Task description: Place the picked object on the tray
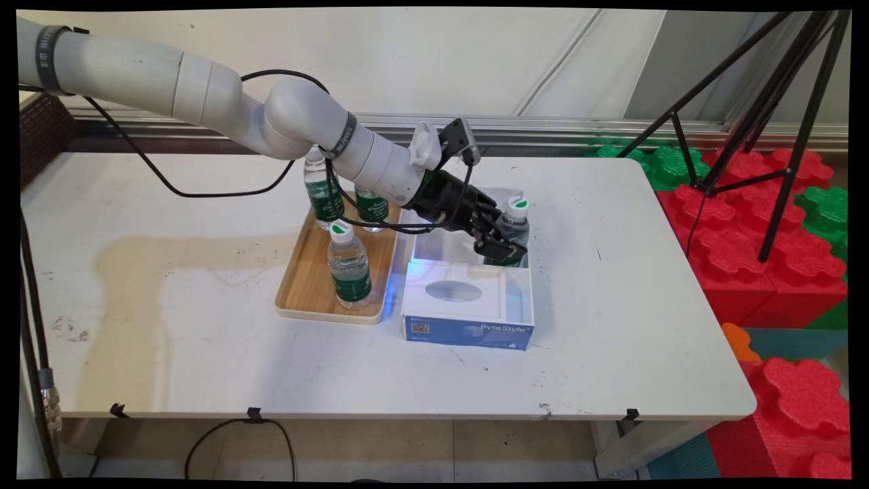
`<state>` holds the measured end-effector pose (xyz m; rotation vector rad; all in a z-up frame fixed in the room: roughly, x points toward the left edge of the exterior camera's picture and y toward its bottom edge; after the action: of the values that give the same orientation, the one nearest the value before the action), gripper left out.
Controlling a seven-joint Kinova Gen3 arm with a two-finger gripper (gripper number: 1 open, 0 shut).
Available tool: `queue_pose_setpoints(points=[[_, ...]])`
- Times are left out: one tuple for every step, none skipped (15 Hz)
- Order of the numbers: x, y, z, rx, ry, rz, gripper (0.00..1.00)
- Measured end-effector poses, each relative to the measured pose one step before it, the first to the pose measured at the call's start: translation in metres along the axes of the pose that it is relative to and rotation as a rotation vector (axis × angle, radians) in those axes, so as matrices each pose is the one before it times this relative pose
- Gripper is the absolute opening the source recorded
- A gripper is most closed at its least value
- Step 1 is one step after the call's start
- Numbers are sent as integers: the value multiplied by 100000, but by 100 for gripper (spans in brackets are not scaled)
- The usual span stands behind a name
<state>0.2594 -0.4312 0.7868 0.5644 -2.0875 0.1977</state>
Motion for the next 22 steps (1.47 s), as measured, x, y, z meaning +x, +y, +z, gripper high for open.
queue_pose_setpoints(points=[[22, 106, -29, -206, 253, 155, 0], [66, 148, -50, -343, 348, 119, 0], [142, 162, -128, -270, 481, 85, 0], [183, 139, -202, -168, 461, 58, 0], [257, 119, -320, -47, 546, 48, 0], [365, 108, -458, 173, 595, 173, 0], [277, 40, -294, 115, 295, 21, 0], [587, 45, -628, 477, 548, 74, 0], [565, 7, -638, 585, 338, -172, 0], [646, 12, -719, 643, 243, -326, 0], [817, 33, -931, 743, 110, -505, 0], [864, 89, -1117, 749, -44, -641, 0], [848, 130, -1091, 526, -82, 36, 0], [1002, 172, -1327, 407, -214, 390, 0], [811, 111, -1274, 174, -378, 532, 0], [958, 74, -1543, 137, -347, 632, 0], [740, -41, -1661, 382, -431, 341, 0], [496, -108, -1565, 376, -539, 379, 0], [409, -196, -1839, 598, -625, 202, 0], [198, -291, -1874, 883, -521, -112, 0], [-6, -264, -1604, 656, -602, -202, 0], [-122, -323, -1839, 854, -617, -476, 0]])
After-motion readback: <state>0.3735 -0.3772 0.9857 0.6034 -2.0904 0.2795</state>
